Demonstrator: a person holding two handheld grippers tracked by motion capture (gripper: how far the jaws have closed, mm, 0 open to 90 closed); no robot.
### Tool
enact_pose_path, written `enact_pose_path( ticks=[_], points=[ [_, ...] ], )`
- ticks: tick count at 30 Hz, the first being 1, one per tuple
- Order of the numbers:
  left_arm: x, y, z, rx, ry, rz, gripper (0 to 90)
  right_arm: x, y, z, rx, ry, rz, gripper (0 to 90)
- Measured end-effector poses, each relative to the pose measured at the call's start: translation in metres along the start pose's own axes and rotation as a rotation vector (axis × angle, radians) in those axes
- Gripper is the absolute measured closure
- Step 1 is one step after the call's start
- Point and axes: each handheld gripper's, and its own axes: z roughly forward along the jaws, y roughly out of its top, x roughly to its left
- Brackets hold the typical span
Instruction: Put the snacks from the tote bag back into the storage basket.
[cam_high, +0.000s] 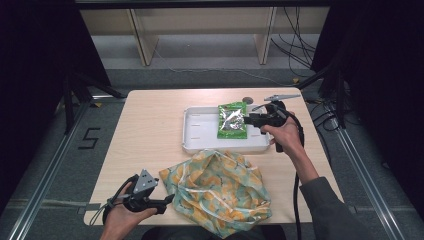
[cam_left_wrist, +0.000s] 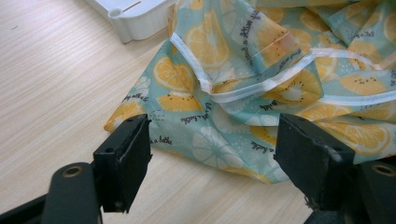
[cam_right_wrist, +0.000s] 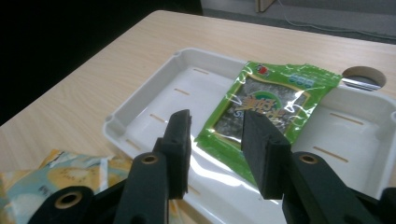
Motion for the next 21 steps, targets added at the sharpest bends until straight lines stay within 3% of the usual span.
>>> enact_pose_path(
  ticks=[1,3,5,9,11,12,15,18,19,21],
  points=[
    [-0.001,-0.001,0.001,-0.001,0.0,-0.024,25.8,0.0,-0.002,-0.001,0.003,-0.007,-0.034,62.5],
    [-0.001,-0.001,0.001,-0.008,0.001,-0.031,25.8,0.003,-0.004,-0.003,0.015,0.009,-0.009,62.2],
    [0.001,0.0,0.0,-0.007,0.003,-0.006,25.8,0.005,-0.005,-0.004,0.01,0.013,-0.018,61.4],
    [0.0,-0.001,0.001,-0.01,-0.001,-0.027,25.8,0.01,-0.008,-0.006,0.017,0.024,-0.014,60.7],
    [0.001,0.0,0.001,-0.008,0.001,-0.002,25.8,0.011,-0.009,-0.006,0.017,0.018,-0.021,59.9],
    [0.0,-0.001,0.001,-0.008,0.001,-0.005,25.8,0.009,-0.009,-0.006,0.015,0.011,-0.048,59.4],
    [0.0,-0.001,0.002,-0.017,-0.003,-0.029,25.8,0.012,-0.012,-0.005,0.02,0.017,-0.028,57.5],
    [0.0,-0.001,0.001,-0.007,0.002,-0.011,25.8,0.014,-0.015,-0.007,0.033,0.013,-0.013,54.7],
    [0.001,0.0,0.0,-0.008,0.003,0.001,25.7,0.012,-0.015,-0.007,0.029,0.015,-0.043,53.1],
    [0.0,-0.001,0.001,-0.013,0.0,-0.025,25.7,0.012,-0.017,-0.008,0.022,0.011,-0.041,50.9]
  ],
)
